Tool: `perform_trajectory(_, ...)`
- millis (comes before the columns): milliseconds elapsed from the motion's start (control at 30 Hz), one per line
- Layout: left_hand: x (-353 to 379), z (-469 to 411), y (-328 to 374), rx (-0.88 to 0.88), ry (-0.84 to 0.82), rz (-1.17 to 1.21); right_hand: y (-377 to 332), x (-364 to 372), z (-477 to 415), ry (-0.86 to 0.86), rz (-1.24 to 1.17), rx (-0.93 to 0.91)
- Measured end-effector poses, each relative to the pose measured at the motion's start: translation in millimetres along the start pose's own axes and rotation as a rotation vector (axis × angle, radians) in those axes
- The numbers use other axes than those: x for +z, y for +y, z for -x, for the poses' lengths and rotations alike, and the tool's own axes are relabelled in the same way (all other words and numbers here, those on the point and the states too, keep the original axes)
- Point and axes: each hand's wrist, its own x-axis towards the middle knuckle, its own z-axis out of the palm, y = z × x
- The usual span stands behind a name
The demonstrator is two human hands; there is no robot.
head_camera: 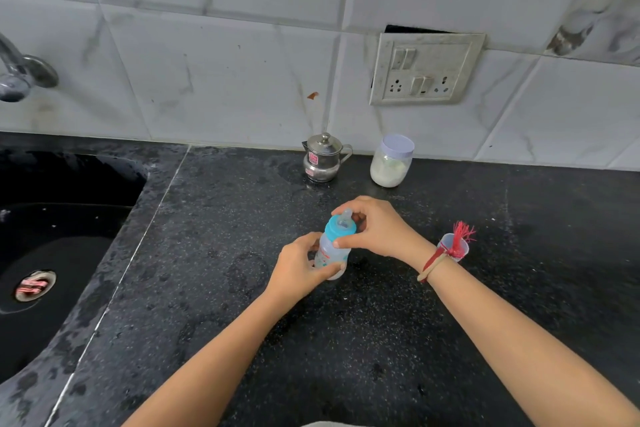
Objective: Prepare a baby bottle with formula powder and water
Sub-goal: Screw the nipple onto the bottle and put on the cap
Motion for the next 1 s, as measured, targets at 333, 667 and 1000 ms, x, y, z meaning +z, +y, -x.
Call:
perform_trajectory(333,-0.5,-0.1,0.1,0.000,-0.006,0.008,-10.7,9.8,-2.8,0.017,0.342,0.023)
perform_trajectory(667,-0.7,-0.1,-0.7,0.019,-0.006,0.000,-25.3,-20.5,1.2,-0.239,0.379,-0.178)
perform_trajectory(1000,-0.6,1.4,-4.1,0.014,-0.005,0.008,-33.7,-25.7,-20.5,-0.291,0.463,-0.144)
